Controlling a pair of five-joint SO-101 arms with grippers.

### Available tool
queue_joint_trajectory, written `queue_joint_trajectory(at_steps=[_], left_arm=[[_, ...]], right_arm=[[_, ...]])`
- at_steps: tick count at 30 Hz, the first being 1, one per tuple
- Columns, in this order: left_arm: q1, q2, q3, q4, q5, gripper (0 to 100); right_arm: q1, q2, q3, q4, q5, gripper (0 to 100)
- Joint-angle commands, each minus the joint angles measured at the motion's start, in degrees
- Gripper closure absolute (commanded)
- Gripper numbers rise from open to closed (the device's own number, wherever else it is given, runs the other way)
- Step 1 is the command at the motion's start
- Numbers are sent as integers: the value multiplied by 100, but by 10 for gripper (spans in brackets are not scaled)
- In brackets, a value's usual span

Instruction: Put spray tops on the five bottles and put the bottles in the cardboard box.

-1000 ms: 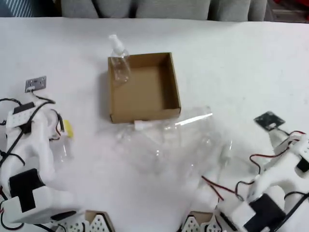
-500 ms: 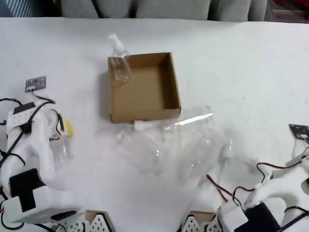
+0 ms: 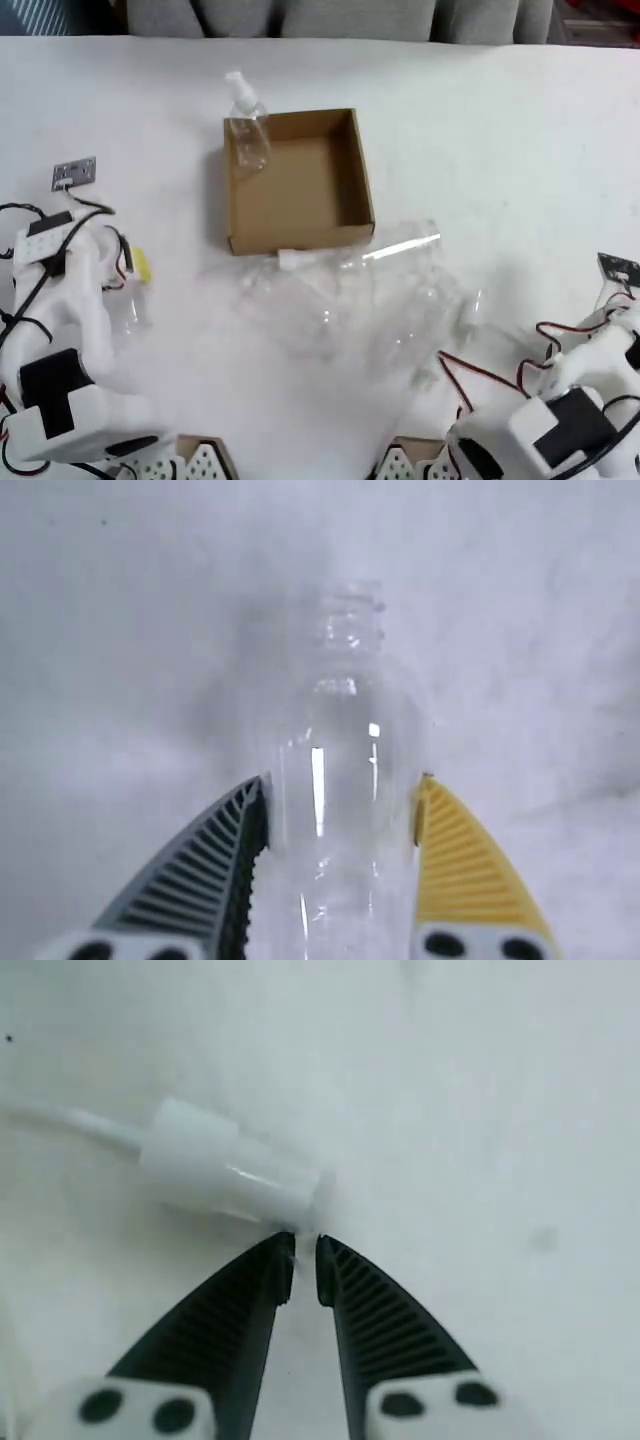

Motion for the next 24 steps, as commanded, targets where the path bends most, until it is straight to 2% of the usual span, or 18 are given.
queue_joint_trajectory(at_steps=[1,12,18,24], left_arm=[[13,-66,-18,-185,-70,978],[13,-66,-18,-185,-70,978],[13,-66,-18,-193,-70,978],[13,-66,-18,-193,-70,978]], right_arm=[[-242,251,-536,-48,-308,981],[-347,1121,-1785,-22,-1002,981],[-699,1569,-2268,-57,-1187,981],[-884,2229,-3200,-22,-1890,981]])
